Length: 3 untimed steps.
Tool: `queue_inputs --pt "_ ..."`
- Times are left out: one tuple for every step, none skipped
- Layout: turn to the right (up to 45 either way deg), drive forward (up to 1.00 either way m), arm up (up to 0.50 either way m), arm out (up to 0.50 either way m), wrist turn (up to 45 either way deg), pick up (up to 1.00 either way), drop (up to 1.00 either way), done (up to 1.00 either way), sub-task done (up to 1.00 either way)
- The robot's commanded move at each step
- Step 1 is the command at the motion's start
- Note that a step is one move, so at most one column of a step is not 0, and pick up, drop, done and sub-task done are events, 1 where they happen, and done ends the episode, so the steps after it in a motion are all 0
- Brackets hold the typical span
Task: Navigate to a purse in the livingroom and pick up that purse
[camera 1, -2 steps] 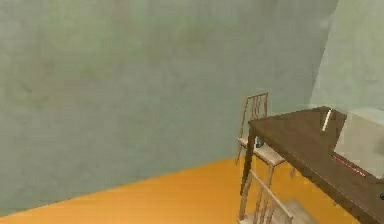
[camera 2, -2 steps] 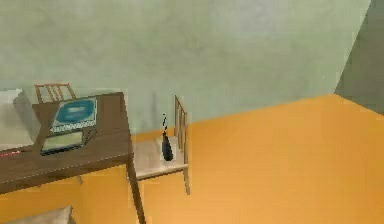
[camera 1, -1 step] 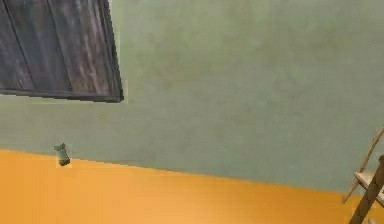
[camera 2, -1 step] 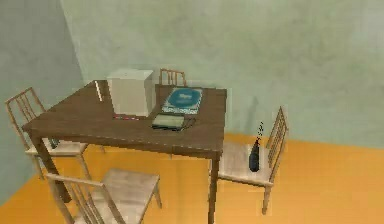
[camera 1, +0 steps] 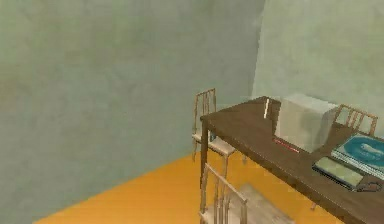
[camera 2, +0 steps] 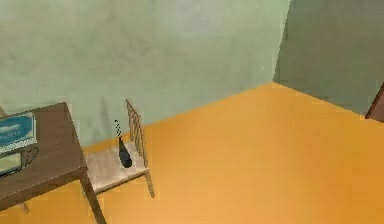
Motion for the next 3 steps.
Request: queue_inputs --pt "45.0 0.00 0.00 0.00 0.0 0.00 0.00 0.00 0.00" --pt "42.0 0.00 0.00 0.00 0.0 0.00 0.00 0.00 0.00" --pt "3.0 0.00 0.00 0.00 0.0 0.00 0.00 0.00 0.00"
